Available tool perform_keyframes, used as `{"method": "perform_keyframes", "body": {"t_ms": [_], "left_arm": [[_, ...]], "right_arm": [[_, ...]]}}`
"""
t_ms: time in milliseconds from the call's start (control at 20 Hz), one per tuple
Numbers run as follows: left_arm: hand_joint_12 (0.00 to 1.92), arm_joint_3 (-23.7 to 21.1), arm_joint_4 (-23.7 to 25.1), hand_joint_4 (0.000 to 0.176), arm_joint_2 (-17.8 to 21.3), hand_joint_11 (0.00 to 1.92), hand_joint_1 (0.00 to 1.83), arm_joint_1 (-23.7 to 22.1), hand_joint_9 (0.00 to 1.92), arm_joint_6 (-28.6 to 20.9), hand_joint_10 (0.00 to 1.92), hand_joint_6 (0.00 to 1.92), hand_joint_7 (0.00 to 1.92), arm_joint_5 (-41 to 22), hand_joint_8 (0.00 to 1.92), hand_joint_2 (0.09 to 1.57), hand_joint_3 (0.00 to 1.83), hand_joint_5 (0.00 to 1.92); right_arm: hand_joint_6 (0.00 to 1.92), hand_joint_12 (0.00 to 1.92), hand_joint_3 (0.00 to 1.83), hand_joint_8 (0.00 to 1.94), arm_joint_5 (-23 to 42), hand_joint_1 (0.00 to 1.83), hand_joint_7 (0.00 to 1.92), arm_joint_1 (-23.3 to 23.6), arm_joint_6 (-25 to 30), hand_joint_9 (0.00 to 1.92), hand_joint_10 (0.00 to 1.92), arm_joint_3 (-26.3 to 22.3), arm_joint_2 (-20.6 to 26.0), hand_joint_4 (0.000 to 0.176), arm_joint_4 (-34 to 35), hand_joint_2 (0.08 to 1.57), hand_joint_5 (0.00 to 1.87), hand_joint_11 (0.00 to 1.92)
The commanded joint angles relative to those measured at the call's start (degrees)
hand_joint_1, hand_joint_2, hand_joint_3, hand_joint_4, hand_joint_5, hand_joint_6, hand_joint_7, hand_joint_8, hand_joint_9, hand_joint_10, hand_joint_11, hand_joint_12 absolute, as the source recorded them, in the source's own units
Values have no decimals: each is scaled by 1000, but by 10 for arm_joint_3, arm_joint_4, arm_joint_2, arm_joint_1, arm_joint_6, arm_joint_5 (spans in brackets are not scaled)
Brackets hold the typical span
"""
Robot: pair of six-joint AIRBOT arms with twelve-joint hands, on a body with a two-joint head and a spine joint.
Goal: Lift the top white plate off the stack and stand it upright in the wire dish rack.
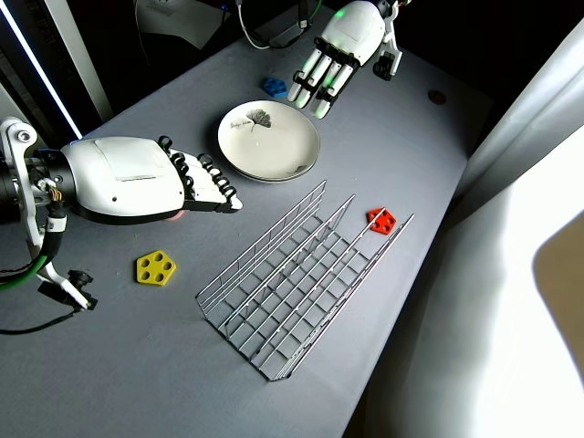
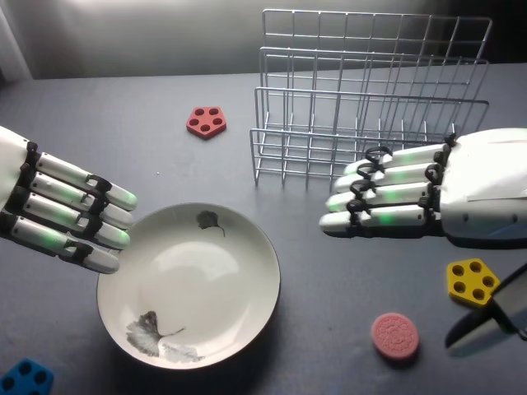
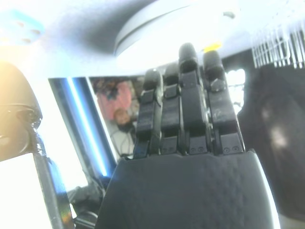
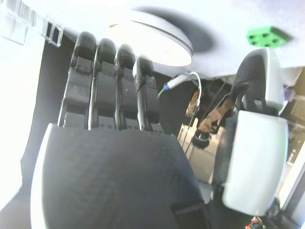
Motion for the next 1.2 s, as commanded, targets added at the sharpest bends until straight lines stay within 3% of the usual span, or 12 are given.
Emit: {"method": "perform_keyframes", "body": {"t_ms": [0,650,1150], "left_arm": [[47,2,-40,0,2,0,287,-13,5,0,2,1,3,-39,0,843,20,17],[41,-4,-14,0,-5,32,312,-13,33,5,8,11,24,-38,8,829,0,42],[27,-12,16,0,-20,22,264,-13,15,18,6,5,17,5,5,845,3,13]], "right_arm": [[0,83,14,0,38,521,0,7,4,7,2,-3,6,0,25,845,0,52],[0,73,2,0,48,500,0,7,3,32,6,-10,-3,0,-1,850,0,80],[0,42,8,0,45,466,0,-1,-14,1,0,-5,-17,0,-1,879,0,36]]}}
